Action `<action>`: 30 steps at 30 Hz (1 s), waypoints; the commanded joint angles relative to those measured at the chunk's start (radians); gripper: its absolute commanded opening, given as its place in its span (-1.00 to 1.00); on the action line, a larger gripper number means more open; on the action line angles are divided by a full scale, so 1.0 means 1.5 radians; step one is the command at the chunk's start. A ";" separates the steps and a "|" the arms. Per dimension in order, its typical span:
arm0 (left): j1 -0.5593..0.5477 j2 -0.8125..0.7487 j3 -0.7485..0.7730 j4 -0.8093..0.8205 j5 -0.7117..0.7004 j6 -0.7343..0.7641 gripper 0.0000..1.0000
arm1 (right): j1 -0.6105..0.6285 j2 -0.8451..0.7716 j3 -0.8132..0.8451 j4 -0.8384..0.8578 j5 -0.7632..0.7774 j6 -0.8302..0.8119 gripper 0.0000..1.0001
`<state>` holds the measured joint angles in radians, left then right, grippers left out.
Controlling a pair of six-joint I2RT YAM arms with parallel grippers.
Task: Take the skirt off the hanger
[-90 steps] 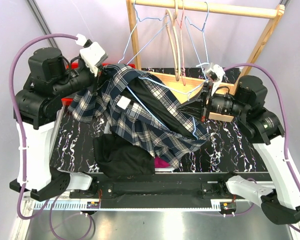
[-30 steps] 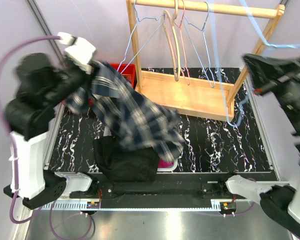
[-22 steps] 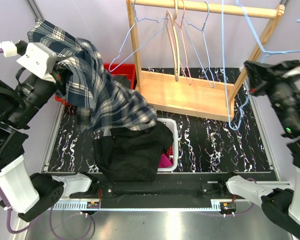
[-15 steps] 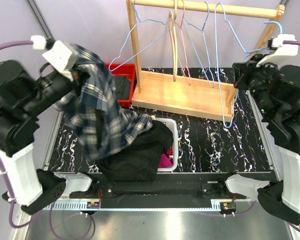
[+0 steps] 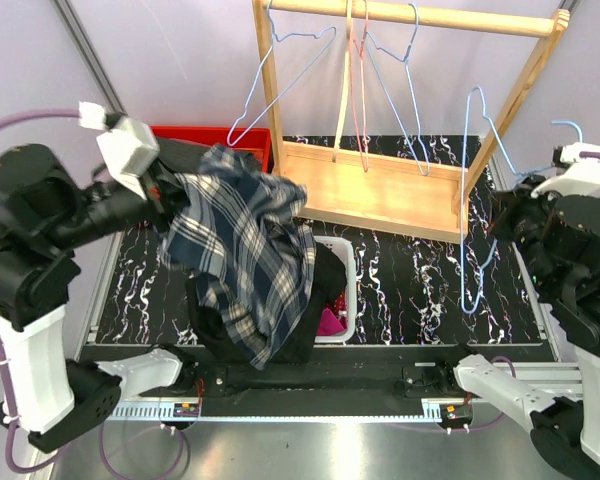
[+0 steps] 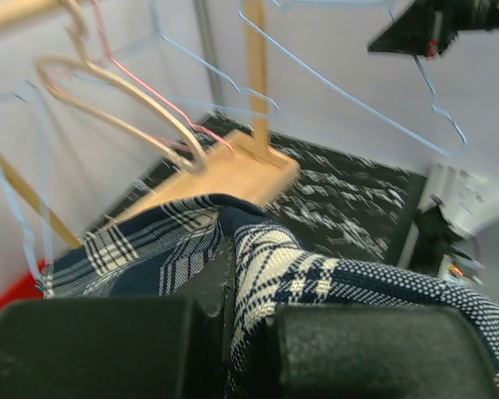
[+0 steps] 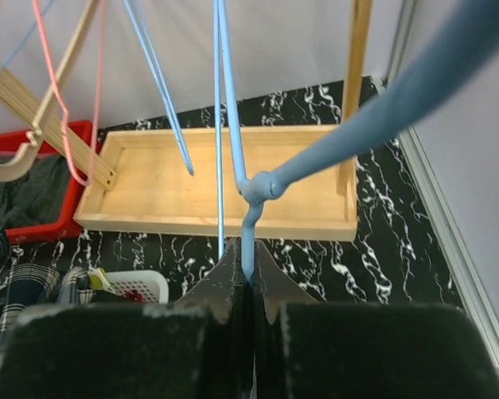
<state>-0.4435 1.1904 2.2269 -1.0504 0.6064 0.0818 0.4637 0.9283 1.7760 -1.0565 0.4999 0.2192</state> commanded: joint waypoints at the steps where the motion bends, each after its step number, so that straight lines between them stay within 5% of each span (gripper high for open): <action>1: -0.008 -0.022 -0.154 0.039 0.043 -0.018 -1.00 | 0.003 -0.016 -0.034 -0.014 0.051 0.029 -1.00; 14: -0.108 0.104 -0.388 0.042 -0.235 0.057 -1.00 | -0.005 0.176 0.051 0.155 0.107 -0.073 -1.00; 23: -0.097 0.225 -0.564 0.164 -0.254 0.094 -1.00 | -0.192 0.338 0.236 0.167 -0.084 -0.037 -1.00; 30: -0.020 0.369 -0.569 0.201 -0.217 0.097 -1.00 | -0.299 0.441 0.371 0.153 -0.251 0.033 -1.00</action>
<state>-0.5453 1.6226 1.3609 -0.8253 0.2653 0.2043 0.0677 1.5322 2.2093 -0.8604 0.3061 0.1944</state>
